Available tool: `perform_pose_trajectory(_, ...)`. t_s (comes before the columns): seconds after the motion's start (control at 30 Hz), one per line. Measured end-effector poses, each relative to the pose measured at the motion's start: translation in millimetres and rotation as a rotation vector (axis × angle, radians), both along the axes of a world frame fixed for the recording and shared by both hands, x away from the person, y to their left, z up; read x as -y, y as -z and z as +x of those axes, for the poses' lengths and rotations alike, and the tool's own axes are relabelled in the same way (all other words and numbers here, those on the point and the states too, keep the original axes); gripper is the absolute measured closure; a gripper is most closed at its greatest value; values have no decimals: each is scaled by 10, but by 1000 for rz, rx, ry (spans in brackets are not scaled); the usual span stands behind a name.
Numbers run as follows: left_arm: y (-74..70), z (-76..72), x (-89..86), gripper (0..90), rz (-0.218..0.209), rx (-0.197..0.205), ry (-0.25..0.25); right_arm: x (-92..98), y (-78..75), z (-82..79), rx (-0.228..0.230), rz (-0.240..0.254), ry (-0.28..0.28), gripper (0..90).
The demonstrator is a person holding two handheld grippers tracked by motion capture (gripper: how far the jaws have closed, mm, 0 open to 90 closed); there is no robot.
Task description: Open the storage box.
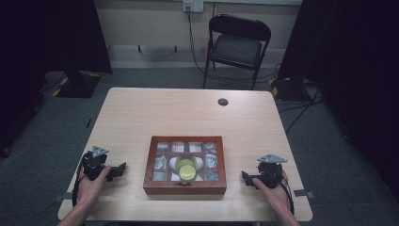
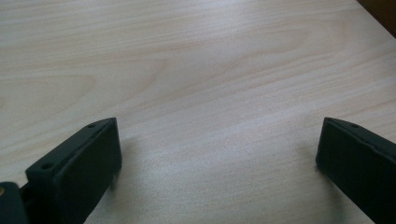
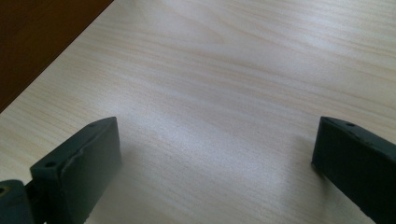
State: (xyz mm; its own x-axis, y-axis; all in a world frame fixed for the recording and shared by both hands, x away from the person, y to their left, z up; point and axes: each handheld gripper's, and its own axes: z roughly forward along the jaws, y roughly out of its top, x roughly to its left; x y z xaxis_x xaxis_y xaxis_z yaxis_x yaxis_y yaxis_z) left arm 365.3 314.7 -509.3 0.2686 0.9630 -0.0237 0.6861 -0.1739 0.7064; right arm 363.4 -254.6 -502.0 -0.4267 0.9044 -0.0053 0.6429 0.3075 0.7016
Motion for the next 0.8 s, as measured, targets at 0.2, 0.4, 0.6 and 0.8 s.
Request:
perform_pose_trajectory(0.2, -1, 0, 0, 0, 0, -1, 1, 18, -49, 2, -7, 19, 8, 144)
perform_pose_trajectory(0.4, -3, -1, -6, 0, -4, -1, 0, 27, -119, -16, 24, 40, -1, 181)
perform_pose_trajectory(0.6, -2, 0, -3, 0, -3, -2, 1, 25, -195, -57, 19, 79, -33, 267)
perform_pose_trajectory(0.8, -1, -1, 0, 0, 1, -1, 0, -9, -304, -111, 44, 119, -67, 381)
